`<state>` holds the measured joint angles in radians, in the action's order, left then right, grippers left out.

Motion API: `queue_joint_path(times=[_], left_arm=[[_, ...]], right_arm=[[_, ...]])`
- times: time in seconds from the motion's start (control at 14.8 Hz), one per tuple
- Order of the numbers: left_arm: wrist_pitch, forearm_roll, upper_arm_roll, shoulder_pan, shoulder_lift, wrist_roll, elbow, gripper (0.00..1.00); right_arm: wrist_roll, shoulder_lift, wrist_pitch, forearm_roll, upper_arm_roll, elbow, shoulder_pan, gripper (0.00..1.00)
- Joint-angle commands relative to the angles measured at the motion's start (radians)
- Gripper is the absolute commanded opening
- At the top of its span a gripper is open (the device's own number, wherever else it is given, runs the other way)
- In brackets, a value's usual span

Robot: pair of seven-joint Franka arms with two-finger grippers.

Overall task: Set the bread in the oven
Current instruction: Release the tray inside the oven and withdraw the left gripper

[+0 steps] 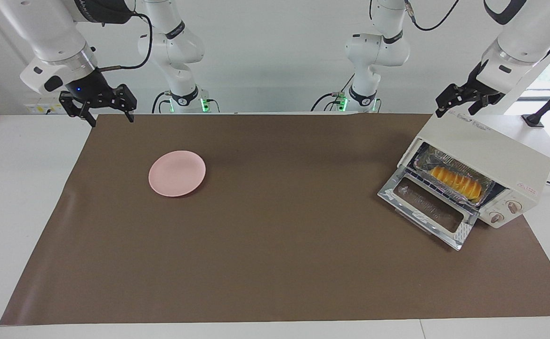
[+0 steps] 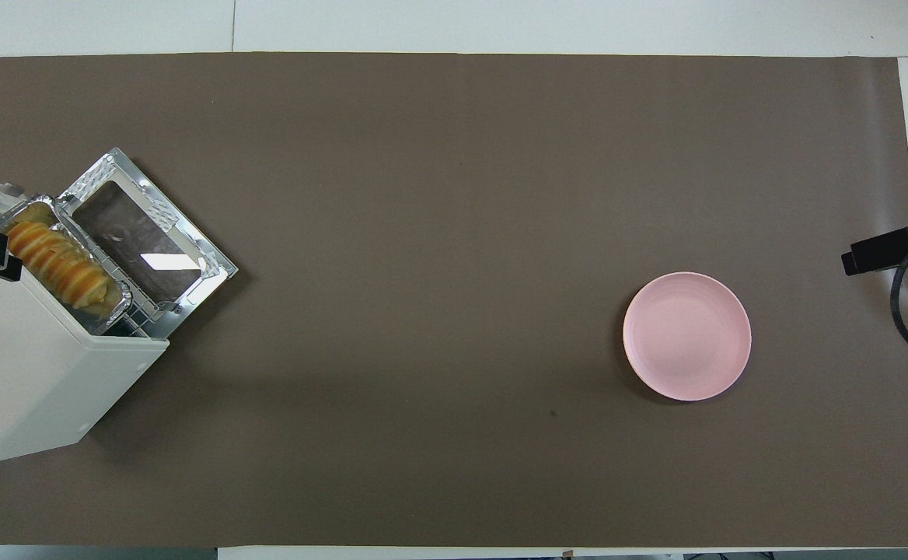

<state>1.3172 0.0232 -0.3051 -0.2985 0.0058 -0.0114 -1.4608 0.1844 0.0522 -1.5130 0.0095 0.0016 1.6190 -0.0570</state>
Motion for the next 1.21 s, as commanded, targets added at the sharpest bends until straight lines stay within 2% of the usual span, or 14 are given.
queue_joint_path(times=[0.0, 0.07, 0.54, 1.14], left_arm=[[0.022, 0.011, 0.165, 0.141, -0.038, -0.021, -0.072, 1.00], [0.066, -0.015, 0.254, 0.212, -0.032, -0.024, -0.075, 1.00], [0.041, -0.019, 0.261, 0.208, -0.030, -0.027, -0.072, 1.00], [0.171, -0.020, 0.264, 0.190, -0.070, -0.027, -0.174, 1.00]], right_arm=[[-0.007, 0.017, -0.006, 0.013, 0.002, 0.018, -0.004, 1.00], [-0.007, 0.017, -0.007, 0.012, 0.002, 0.018, -0.004, 1.00], [-0.007, 0.017, -0.007, 0.012, 0.002, 0.018, -0.004, 1.00], [-0.007, 0.017, -0.006, 0.012, 0.002, 0.018, -0.004, 1.00]])
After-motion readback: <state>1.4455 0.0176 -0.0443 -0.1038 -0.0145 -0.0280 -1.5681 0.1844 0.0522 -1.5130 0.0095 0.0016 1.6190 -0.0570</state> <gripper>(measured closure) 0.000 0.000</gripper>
